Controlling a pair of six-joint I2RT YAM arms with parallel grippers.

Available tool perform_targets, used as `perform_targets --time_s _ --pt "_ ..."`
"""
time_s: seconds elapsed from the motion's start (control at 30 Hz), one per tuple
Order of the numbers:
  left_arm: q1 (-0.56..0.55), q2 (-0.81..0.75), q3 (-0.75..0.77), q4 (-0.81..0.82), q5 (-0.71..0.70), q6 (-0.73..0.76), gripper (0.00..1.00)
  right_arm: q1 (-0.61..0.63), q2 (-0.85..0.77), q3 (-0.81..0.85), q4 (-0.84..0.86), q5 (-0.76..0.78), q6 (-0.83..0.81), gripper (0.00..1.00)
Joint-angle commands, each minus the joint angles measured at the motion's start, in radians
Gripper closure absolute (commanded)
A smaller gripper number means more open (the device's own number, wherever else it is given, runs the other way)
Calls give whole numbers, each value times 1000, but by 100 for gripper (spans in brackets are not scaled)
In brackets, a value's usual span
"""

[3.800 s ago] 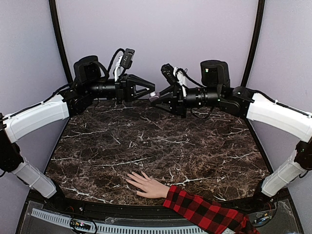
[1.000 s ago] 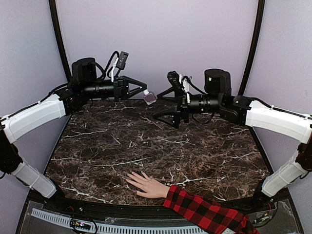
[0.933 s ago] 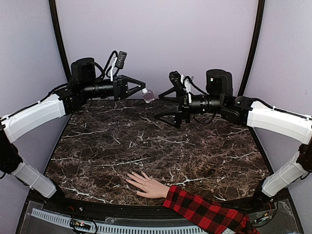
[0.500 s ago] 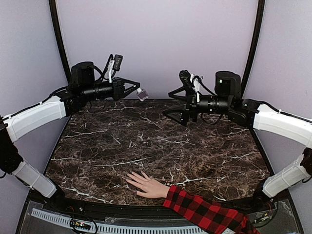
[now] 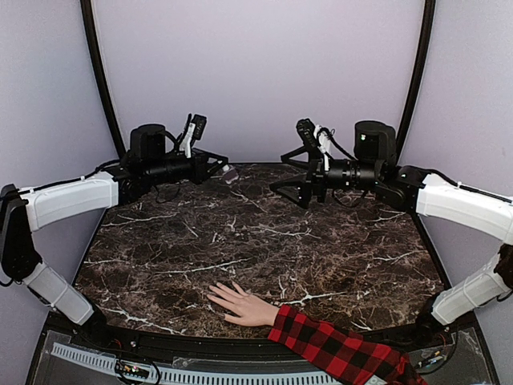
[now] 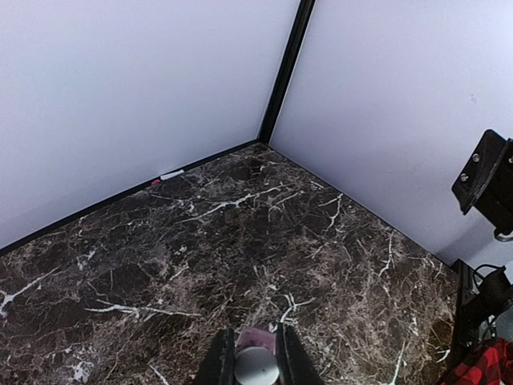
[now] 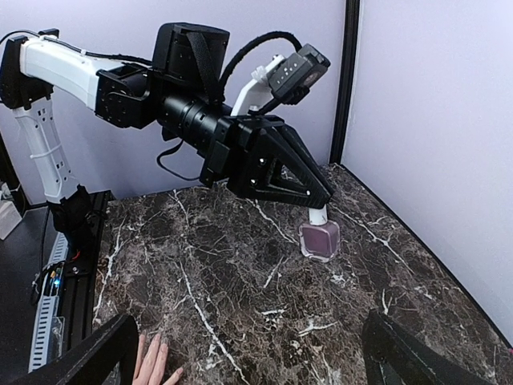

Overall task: Paint the nails
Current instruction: Put down the nail polish bottle at the center of the board.

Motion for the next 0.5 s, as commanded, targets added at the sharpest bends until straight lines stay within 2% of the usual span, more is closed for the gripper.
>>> perform_targets --time_s 0.0,0.2,0.47 --pt "7 17 -35 83 -56 58 100 -10 -25 -7 31 11 13 1" --pt "6 67 -110 150 -87 76 100 -10 -24 -22 43 9 22 1" --pt "-34 126 -217 252 -198 136 100 -10 -13 -18 39 4 23 1"
